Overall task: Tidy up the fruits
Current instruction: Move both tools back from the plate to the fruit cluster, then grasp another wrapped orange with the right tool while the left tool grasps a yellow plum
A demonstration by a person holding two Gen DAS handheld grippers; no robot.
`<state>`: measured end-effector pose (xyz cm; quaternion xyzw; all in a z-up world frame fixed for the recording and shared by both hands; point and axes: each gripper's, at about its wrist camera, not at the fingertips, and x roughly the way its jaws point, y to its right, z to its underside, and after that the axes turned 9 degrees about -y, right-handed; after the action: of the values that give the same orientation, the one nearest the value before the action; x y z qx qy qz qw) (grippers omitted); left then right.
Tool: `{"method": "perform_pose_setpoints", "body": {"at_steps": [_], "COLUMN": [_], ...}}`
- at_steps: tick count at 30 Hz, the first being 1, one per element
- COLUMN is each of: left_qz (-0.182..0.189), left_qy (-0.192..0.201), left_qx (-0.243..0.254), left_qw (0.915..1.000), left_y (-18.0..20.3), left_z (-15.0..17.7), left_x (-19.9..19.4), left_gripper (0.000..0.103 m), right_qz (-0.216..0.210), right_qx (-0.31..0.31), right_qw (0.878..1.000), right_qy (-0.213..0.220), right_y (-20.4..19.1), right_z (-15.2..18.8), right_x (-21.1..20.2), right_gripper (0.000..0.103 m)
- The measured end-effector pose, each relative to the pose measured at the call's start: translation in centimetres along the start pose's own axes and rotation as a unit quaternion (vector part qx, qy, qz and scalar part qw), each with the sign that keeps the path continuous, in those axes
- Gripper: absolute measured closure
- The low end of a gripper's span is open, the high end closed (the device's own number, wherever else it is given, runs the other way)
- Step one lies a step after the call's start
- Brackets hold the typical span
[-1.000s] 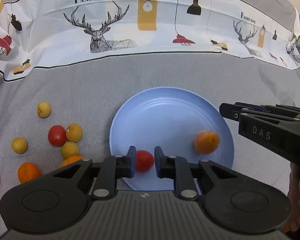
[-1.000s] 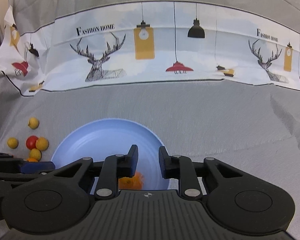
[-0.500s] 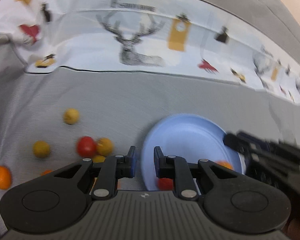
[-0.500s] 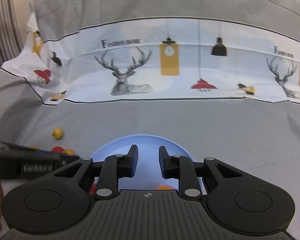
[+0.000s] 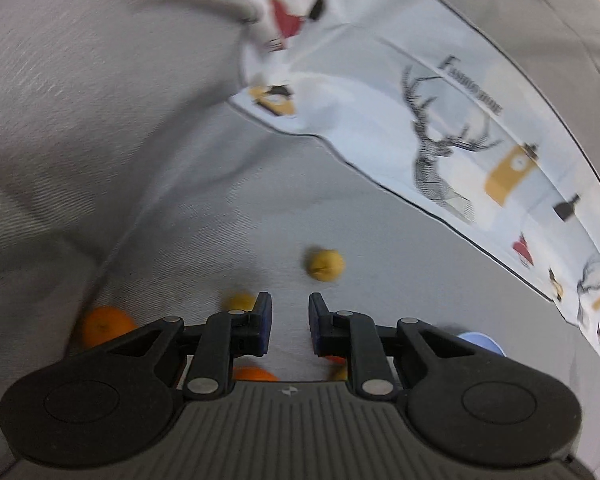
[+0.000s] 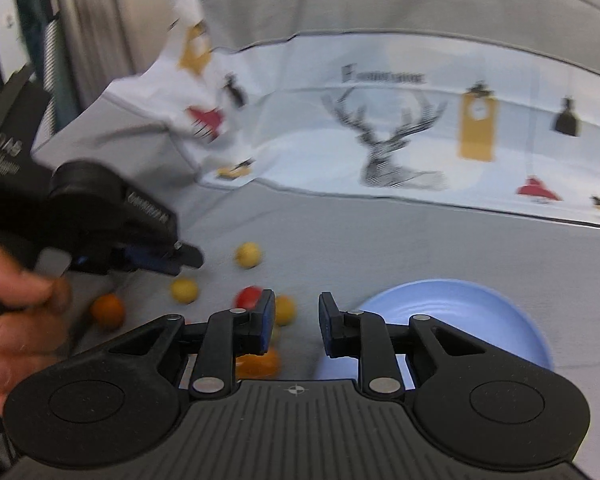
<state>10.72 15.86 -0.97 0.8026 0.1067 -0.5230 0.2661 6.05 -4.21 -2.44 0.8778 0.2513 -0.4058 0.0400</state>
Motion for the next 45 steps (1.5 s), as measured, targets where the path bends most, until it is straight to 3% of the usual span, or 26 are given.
{"method": "perform_pose_setpoints", "body": {"at_steps": [3, 9, 24, 40, 45], "left_qz": [-0.005, -0.017, -0.038, -0.052, -0.060], "left_qy": [-0.007, -0.010, -0.021, -0.028, -0.028], "left_qx": [-0.011, -0.022, -0.009, 0.018, 0.027], "left_qw": [0.9999, 0.9996, 0.9990, 0.9981, 0.9975], "left_y": [-1.1, -1.9, -1.8, -0.8, -0.5], "left_z": [-0.3, -0.5, -0.6, -0.4, -0.4], "left_x": [0.2, 0.4, 1.9, 2.8, 3.0], "left_gripper": [0.071, 0.070, 0.069, 0.069, 0.069], "right_qz": [0.000, 0.003, 0.022, 0.035, 0.031], "right_qx": [-0.015, -0.020, -0.017, -0.018, -0.025], "right_qw": [1.000, 0.998, 0.995, 0.994, 0.993], "right_qy": [-0.022, -0.054, -0.093, -0.107, -0.110], "right_y": [-1.4, -2.2, -2.7, -3.2, -3.4], "right_z": [-0.2, -0.4, 0.1, 0.3, 0.4], "right_x": [1.2, 2.8, 4.9, 6.0, 6.2], "right_gripper": [0.064, 0.056, 0.053, 0.053, 0.058]}}
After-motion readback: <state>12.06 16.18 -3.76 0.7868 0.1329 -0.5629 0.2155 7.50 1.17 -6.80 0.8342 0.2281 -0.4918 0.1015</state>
